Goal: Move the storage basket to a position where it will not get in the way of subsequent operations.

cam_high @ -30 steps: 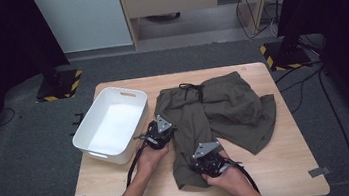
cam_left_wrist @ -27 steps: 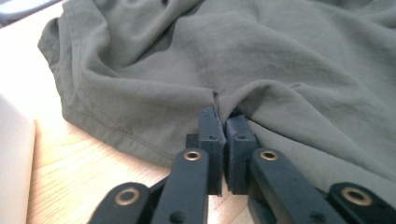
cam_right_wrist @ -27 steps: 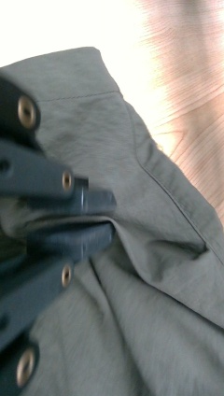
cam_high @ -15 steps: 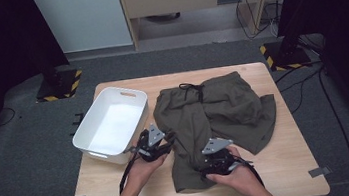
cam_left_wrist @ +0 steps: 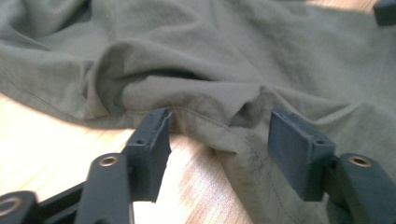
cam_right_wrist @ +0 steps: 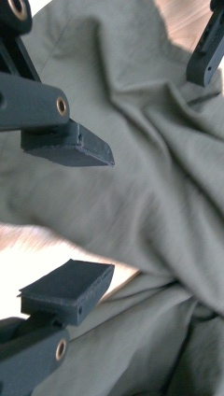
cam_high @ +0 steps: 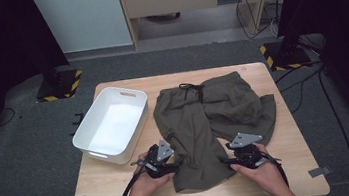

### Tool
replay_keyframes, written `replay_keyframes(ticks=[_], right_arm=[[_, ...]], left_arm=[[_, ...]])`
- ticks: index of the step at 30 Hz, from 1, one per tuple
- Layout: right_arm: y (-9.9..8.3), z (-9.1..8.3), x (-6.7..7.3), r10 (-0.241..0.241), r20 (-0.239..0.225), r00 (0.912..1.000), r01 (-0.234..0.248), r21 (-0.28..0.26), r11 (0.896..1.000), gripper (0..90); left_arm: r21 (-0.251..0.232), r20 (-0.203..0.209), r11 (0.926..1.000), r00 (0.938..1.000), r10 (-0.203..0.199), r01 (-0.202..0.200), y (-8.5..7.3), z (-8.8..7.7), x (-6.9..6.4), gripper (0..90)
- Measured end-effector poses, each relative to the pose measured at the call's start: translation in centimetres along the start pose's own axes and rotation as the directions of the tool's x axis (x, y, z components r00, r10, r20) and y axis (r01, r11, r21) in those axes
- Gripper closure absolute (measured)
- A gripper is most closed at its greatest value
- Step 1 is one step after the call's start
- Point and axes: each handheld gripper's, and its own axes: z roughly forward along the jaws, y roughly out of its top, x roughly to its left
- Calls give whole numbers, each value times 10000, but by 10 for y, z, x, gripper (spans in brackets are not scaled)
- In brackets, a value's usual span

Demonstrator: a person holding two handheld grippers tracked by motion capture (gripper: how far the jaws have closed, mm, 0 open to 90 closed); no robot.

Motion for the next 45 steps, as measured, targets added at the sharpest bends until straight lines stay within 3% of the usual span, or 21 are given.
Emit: replay_keyframes(ticks=[1, 4, 8, 10, 12, 18, 23, 27, 31, 33, 38, 41, 45], right_arm=[[-1, 0, -2, 35, -7, 10000, -36, -35, 10000, 529], [-2, 4, -5, 98, -141, 9999, -97, 69, 9999, 577], [-3, 14, -7, 447, -27, 9990, -447, 125, 9989, 523], [-2, 19, -8, 641, -7, 9979, -641, 222, 9977, 512], [-2, 23, -8, 692, 21, 9976, -692, 305, 9971, 512], [0, 28, -10, 779, -93, 9969, -774, 461, 9959, 671], [4, 29, -13, 935, 24, 9956, -935, 300, 9952, 647], [9, 32, -13, 949, -85, 9955, -945, 336, 9950, 571], [12, 41, -7, 886, -403, 9953, -865, 507, 9950, 567], [14, 44, -3, 770, -491, 9958, -738, 637, 9952, 618], [16, 48, 1, 518, -576, 9970, -480, 653, 9967, 883], [18, 47, 1, 459, -649, 9968, -420, 601, 9973, 900], [22, 39, -2, 513, -649, 9966, -488, 394, 9980, 900]], left_arm=[[48, 59, 10000, 10000, -1, 1, 0, 1, 0, 426], [362, 119, 9991, 9997, 210, -214, 0, 7, -2, 504], [515, 188, 9973, 9985, 516, -525, 3, 11, -4, 721], [560, 251, 9975, 9988, 427, -440, 4, 10, -3, 823], [692, 378, 9968, 9986, 364, -390, 5, 9, -2, 868], [152, 82, 9999, 10000, -10, 9, 5, -9, 9, 874], [75, -230, 9996, 9994, -268, 269, 0, -22, 17, 875], [73, -468, 9987, 9976, -505, 509, -6, -30, 23, 875], [169, -678, 9979, 9958, -615, 628, -10, -33, 27, 875], [164, -771, 9976, 9949, -658, 672, -11, -35, 28, 875], [66, -814, 9971, 9938, -753, 761, -12, -37, 29, 875], [1, -819, 9973, 9940, -726, 729, -11, -38, 29, 875], [-248, -647, 9948, 9929, -1001, 987, -7, -41, 29, 875]])
